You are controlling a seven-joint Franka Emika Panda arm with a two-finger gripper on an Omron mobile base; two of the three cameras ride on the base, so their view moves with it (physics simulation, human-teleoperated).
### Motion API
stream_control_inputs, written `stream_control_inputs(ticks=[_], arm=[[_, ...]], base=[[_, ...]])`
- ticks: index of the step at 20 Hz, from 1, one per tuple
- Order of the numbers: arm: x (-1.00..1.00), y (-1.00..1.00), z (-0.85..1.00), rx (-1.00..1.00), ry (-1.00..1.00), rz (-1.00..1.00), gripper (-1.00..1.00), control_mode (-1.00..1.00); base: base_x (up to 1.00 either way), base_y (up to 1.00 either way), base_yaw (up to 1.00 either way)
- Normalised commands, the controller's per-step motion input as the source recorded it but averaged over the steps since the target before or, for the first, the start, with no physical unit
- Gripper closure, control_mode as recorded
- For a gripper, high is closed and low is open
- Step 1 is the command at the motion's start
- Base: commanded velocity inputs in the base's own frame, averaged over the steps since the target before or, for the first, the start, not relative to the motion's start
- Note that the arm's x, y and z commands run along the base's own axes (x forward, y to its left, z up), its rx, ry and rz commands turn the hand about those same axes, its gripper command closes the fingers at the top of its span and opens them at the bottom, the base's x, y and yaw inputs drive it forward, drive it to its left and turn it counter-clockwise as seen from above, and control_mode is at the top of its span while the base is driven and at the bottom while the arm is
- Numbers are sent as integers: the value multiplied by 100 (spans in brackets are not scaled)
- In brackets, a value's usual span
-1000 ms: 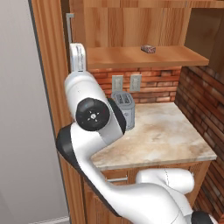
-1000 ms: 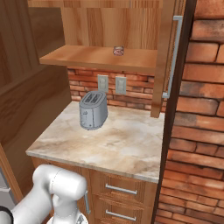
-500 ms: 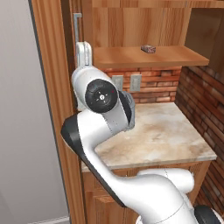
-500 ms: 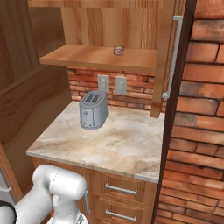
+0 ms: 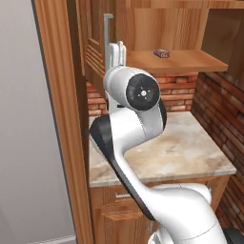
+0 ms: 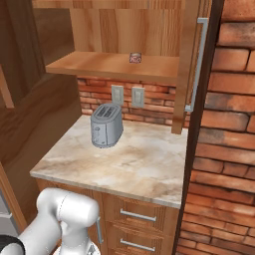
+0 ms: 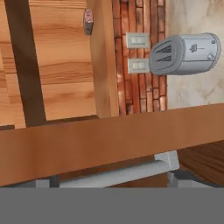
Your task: Pick the avocado and bread from the counter and place them on the plate. Then pick the jam from the cabinet and place it next to the plate. Lastly close the cabinet door.
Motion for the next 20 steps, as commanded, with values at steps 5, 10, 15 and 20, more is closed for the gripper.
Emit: stream_control_inputs(ticks=[5, 10, 15, 20], arm=[[37, -100, 0, 10, -1, 1, -100, -100], [44, -100, 0, 13, -3, 1, -100, -100], [46, -100, 0, 14, -4, 0, -100, -100], [57, -99, 0, 14, -1, 0, -100, -100]], base=[[0, 0, 0], [0, 0, 0], [0, 0, 0], [0, 0, 0]])
